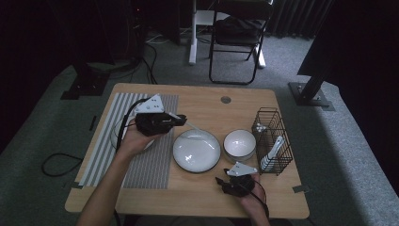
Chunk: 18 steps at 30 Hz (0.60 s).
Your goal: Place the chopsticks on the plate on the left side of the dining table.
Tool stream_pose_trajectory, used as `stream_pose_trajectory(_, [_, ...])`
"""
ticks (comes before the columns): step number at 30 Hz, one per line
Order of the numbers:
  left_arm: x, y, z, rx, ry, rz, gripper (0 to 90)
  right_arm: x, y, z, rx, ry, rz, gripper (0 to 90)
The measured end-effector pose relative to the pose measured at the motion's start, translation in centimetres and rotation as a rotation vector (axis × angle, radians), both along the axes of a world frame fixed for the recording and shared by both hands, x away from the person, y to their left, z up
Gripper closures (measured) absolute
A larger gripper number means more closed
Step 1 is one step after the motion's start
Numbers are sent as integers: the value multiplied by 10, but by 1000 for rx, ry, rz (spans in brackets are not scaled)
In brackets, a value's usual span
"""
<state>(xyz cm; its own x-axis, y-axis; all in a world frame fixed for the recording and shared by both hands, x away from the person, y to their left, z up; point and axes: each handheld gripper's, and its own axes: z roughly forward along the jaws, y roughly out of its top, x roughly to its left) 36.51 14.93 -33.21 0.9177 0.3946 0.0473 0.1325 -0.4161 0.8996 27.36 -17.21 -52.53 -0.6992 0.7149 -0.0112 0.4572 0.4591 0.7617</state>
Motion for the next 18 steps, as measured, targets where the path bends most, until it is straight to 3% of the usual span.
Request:
stream_pose_trajectory(12, [-11, 18, -9, 10, 13, 7, 841, 1, 1, 0, -3, 1, 5, 502])
stream_pose_trajectory(18, [-16, 29, -15, 11, 26, 19, 840, 0, 4, 10, -7, -34, 23, 517])
